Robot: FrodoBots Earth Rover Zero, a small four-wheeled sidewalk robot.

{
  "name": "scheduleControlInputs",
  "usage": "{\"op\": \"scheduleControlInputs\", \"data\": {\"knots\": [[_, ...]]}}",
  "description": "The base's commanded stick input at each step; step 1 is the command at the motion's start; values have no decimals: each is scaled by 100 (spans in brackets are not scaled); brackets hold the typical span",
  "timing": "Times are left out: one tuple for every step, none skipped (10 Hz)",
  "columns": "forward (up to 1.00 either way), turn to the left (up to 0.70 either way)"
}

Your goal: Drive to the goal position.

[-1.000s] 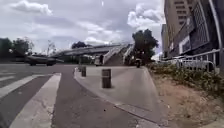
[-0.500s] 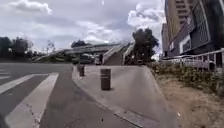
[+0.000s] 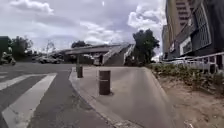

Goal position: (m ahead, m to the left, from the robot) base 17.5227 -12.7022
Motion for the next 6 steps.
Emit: {"op": "scheduleControlInputs", "data": {"knots": [[45, 0], [45, 0], [45, 0], [45, 0], [45, -27], [45, -27]]}}
